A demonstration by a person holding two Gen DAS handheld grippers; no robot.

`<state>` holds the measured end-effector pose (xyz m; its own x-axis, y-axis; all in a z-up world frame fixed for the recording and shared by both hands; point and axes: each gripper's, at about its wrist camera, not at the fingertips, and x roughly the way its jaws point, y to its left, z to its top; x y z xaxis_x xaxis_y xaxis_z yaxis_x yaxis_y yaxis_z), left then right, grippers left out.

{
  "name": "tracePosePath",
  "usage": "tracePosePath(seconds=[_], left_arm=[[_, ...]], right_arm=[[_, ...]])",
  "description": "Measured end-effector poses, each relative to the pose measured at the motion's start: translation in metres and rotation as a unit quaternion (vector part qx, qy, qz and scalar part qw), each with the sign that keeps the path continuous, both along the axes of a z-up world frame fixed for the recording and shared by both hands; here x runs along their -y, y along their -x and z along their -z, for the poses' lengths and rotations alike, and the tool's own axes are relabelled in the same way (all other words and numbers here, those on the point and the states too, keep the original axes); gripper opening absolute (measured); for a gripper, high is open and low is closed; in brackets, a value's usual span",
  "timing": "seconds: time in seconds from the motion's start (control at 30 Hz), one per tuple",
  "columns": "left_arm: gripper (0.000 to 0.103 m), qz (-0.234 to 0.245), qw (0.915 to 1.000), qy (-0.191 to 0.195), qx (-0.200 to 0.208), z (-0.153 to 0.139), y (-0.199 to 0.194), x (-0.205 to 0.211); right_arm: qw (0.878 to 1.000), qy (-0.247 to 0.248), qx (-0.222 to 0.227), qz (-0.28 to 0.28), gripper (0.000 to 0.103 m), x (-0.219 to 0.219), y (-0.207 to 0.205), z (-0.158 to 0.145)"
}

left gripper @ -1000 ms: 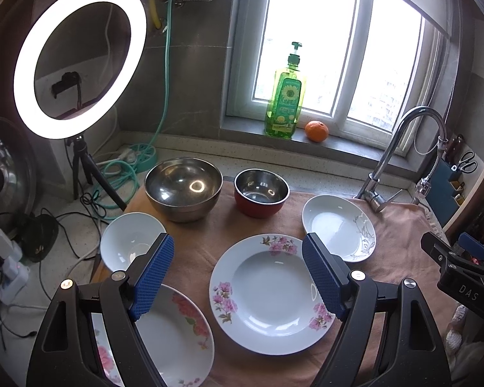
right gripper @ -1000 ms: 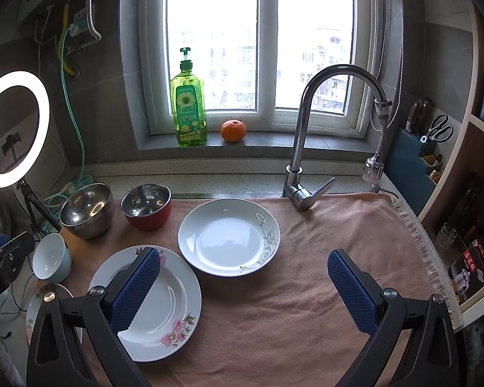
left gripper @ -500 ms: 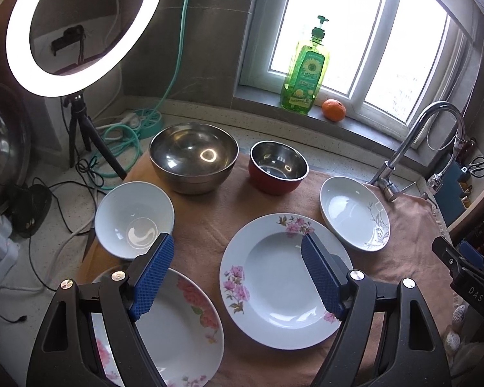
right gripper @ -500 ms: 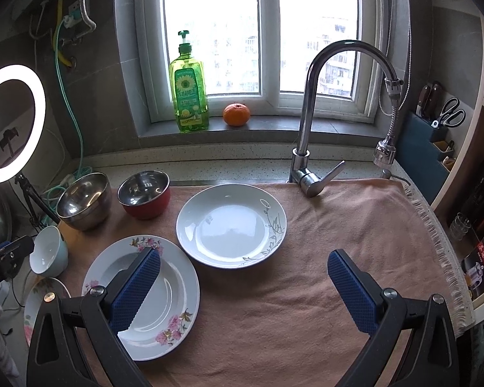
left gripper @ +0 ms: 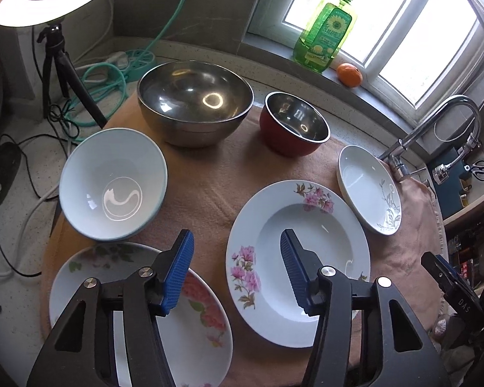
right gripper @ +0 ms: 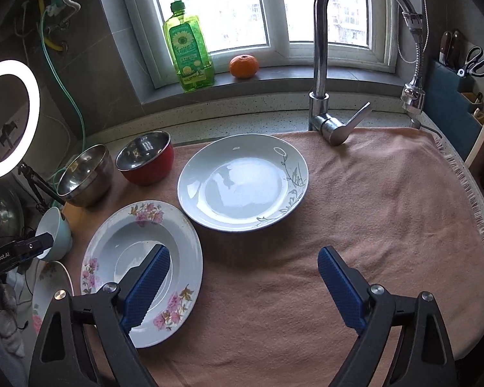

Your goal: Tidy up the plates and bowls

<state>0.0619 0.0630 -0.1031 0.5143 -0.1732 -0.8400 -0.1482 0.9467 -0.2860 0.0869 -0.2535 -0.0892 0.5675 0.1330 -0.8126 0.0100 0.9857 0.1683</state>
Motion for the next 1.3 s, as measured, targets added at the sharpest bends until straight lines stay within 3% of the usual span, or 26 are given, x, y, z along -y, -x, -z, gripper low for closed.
tracePosePath(seconds=[0.17, 0.23, 0.43, 0.8, 1.3], left_arm=[[0.043, 0.011, 0.9997, 0.011, -0.017, 0.013, -0.012, -0.001], [0.038, 0.015, 0.9994, 0.022, -0.023, 0.017, -0.017, -0.001], [0.037, 0.030, 0.9981, 0.037, -0.039, 0.026, -0.026, 0.001], [0.033, 0.035, 0.9964, 0.050, -0.060, 0.040, -0.040, 0.002], [0.019, 0.033, 0.9944, 0.061, -0.080, 0.052, -0.046, -0.001]], right_arm=[[0.999, -0.028, -0.038, -0.011, 0.059, -0.003, -0.008, 0.022], [0.998, -0.042, -0.052, -0.014, 0.054, -0.004, -0.011, 0.029], [0.995, -0.057, -0.076, -0.032, 0.040, -0.011, -0.020, 0.044], [0.984, -0.128, -0.121, -0.032, 0.030, -0.011, -0.033, 0.068], [0.975, -0.163, -0.146, -0.030, 0.025, -0.013, -0.040, 0.083]])
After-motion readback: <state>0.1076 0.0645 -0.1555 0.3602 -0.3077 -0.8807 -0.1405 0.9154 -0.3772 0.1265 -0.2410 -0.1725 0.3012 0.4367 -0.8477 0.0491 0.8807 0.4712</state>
